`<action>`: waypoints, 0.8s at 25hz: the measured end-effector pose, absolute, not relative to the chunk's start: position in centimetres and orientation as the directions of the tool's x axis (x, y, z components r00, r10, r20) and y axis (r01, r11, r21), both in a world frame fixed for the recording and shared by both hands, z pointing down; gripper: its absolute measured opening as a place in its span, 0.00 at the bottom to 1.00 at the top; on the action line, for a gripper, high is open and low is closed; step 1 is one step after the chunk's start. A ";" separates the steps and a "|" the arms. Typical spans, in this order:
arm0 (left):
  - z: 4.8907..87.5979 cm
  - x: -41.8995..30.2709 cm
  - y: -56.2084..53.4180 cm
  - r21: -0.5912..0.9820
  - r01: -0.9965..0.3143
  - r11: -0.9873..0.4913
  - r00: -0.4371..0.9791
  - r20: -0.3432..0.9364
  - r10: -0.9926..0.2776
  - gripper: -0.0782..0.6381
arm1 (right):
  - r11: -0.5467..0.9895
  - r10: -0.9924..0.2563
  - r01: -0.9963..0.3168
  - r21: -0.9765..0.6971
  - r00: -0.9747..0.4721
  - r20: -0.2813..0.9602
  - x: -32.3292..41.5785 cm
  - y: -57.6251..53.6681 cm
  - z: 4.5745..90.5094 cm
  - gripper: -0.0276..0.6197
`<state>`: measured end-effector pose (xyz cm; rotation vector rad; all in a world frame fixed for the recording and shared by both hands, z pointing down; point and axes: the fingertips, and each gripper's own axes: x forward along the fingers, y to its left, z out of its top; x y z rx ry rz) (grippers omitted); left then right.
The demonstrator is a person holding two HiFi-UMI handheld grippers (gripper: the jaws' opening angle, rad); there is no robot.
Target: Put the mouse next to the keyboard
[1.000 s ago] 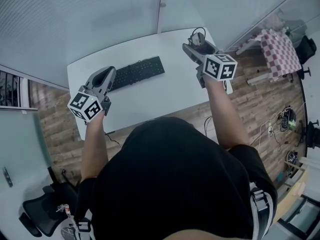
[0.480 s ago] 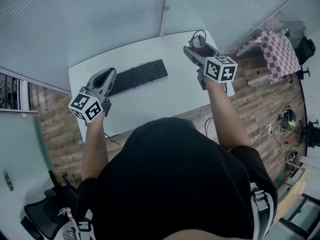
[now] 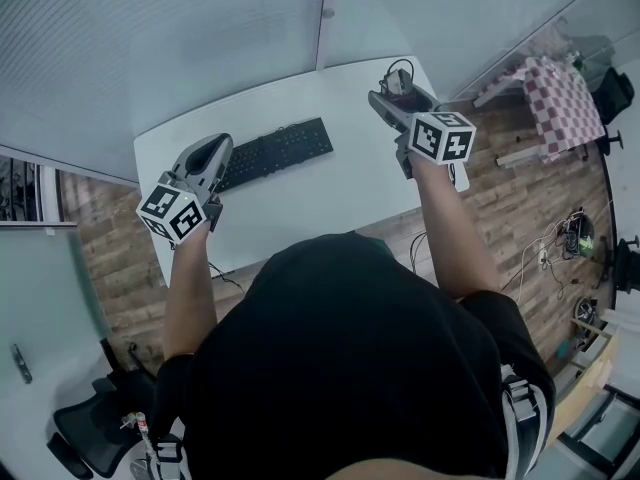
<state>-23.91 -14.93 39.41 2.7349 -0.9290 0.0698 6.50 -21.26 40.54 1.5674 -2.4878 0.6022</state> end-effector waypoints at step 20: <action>40.6 -18.6 -21.1 0.243 -0.671 -0.700 0.740 0.165 -0.652 0.14 | 0.433 -0.774 -0.851 -0.296 -0.520 0.361 11.2 -30.1 43.0 0.68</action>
